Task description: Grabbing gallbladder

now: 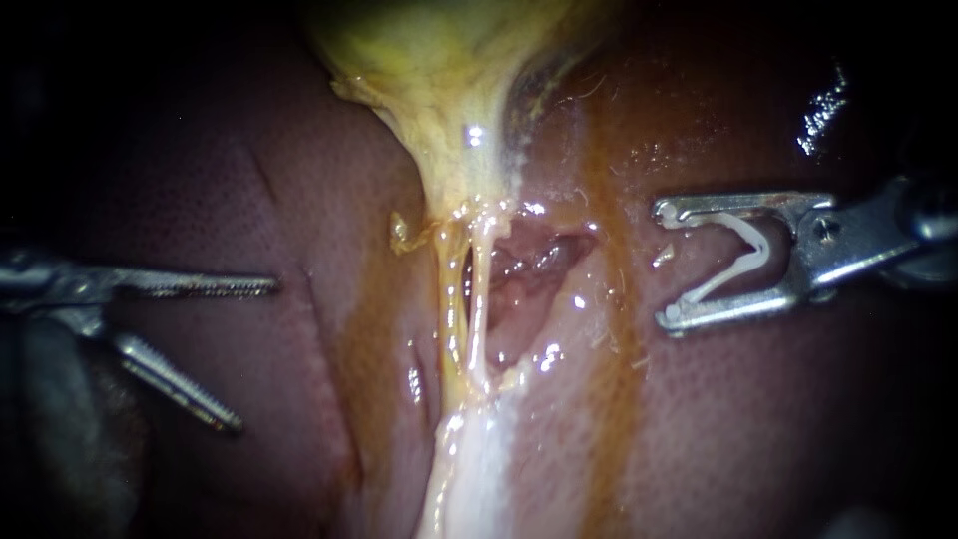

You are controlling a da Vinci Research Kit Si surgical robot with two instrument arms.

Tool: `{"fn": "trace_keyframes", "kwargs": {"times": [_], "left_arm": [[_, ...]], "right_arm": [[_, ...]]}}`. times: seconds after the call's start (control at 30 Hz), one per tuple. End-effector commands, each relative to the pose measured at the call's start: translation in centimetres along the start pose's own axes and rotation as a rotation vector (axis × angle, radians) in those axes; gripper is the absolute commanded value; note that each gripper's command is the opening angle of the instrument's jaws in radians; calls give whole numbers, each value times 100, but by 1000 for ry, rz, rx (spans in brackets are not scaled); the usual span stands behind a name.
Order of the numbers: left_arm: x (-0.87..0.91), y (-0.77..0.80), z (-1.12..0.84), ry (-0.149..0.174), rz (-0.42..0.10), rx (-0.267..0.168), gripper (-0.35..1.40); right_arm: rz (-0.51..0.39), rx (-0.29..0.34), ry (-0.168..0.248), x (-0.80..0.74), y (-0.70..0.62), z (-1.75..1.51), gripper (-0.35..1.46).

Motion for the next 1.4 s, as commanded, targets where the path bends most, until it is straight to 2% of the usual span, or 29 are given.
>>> {"fn": "trace_keyframes", "kwargs": {"times": [0.03,0.17,0.23,0.33,0.47,0.7,0.9,1.07,1.23,1.4], "left_arm": [[0,0,0,0,0,0,99],[3,0,-3,1,-1,0,98],[11,0,-7,1,-4,5,94],[29,0,-14,0,-13,19,91],[55,0,-21,23,-27,26,83],[102,-1,-23,131,-55,73,73],[137,-8,-23,190,-84,115,67],[159,-14,-15,224,-68,137,67],[170,-16,3,223,-68,150,67],[171,-18,15,223,-68,158,64]], "right_arm": [[0,0,0,0,0,0,50],[0,0,0,0,0,0,50],[0,0,0,0,0,0,50],[0,0,0,0,0,0,50],[0,0,0,0,0,0,50],[0,0,0,0,0,0,50],[0,0,0,0,0,0,50],[0,0,0,0,0,0,50],[0,0,0,0,0,0,50],[0,0,0,0,0,0,50]]}}
